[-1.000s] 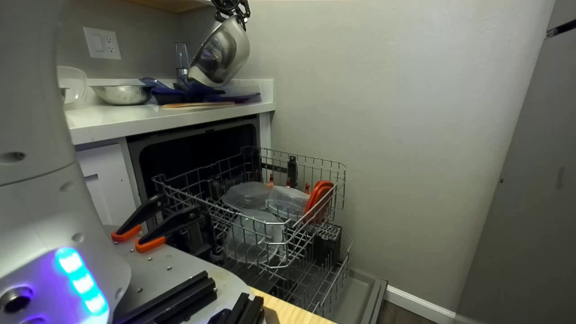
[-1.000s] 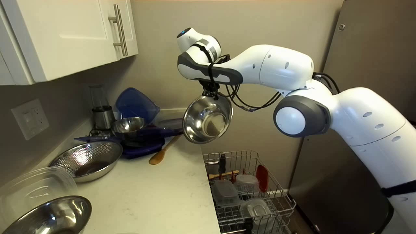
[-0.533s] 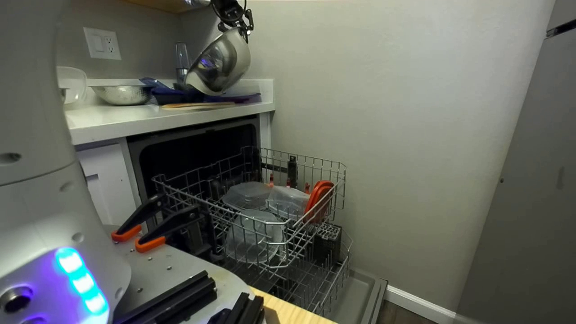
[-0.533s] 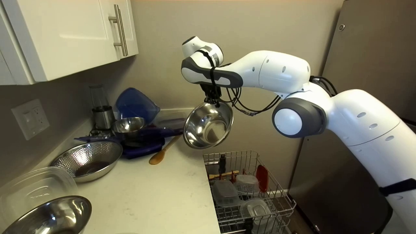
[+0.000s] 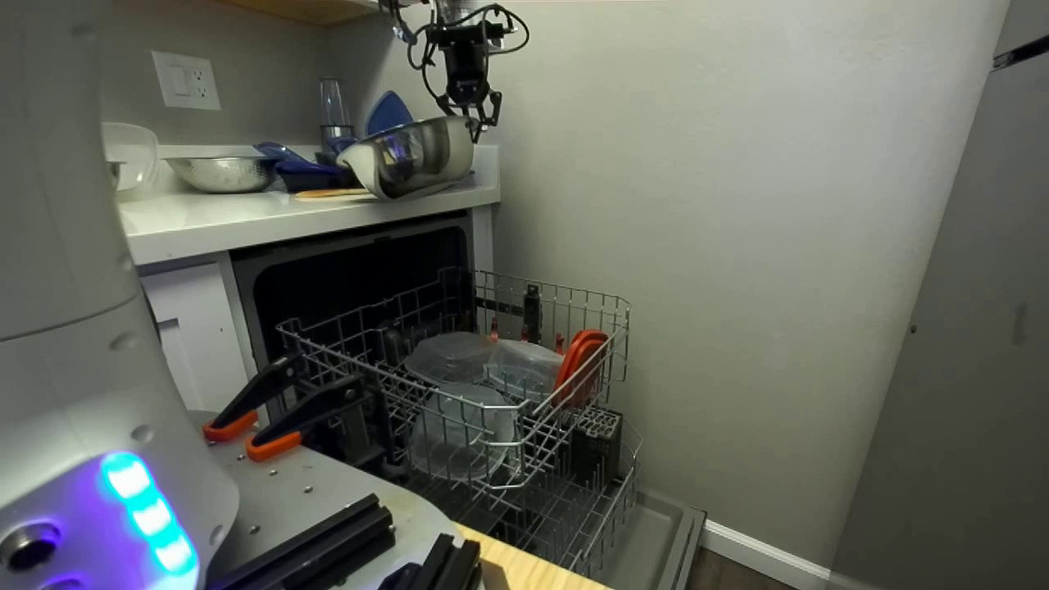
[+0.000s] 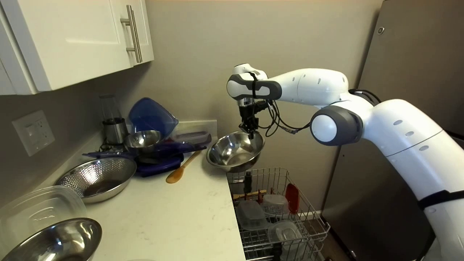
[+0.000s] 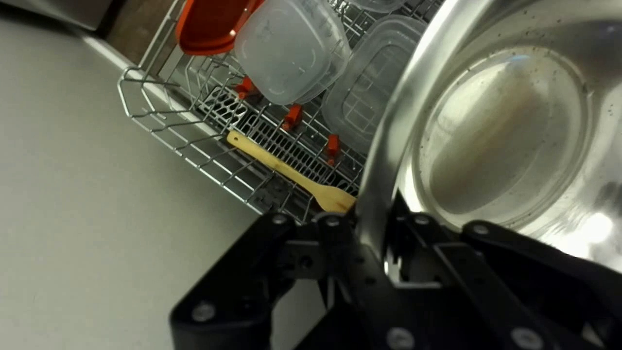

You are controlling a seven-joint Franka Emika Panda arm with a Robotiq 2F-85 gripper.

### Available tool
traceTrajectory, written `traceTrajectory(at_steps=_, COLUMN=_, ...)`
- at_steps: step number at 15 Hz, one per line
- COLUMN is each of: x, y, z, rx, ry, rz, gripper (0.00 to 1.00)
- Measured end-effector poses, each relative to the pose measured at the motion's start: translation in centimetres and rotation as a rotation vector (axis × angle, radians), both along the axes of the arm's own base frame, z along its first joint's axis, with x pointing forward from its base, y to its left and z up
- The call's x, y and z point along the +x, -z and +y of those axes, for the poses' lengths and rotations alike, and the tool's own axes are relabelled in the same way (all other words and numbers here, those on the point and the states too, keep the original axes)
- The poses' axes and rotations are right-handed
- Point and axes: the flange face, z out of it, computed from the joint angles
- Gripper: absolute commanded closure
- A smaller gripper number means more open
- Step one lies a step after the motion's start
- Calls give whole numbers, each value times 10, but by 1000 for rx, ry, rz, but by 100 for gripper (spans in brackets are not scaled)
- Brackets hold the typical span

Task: Transfer the silver bowl to the dishwasher

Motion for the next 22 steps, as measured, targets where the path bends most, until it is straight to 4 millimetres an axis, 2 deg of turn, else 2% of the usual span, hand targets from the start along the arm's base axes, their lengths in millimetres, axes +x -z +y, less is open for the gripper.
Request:
traceTrajectory(at_steps=6, x=0, y=43, z=-60, rx=65, ry=104, rz=96, gripper=99)
traceTrajectory(at_steps=9, x=-8, y=64, z=-76, rx=60, ry=123, rz=122, gripper=99)
traceTrajectory(at_steps=12, x=-18, y=81, z=-84, rx=61, ry=128, rz=137, gripper=99)
traceTrajectory(at_steps=18, x=-30, y=96, z=-98, rx=112, ry=117, rz=105, gripper=99)
traceTrajectory(at_steps=22, x=-35, y=99, z=-130, rx=134, ry=134, rz=45, gripper=99)
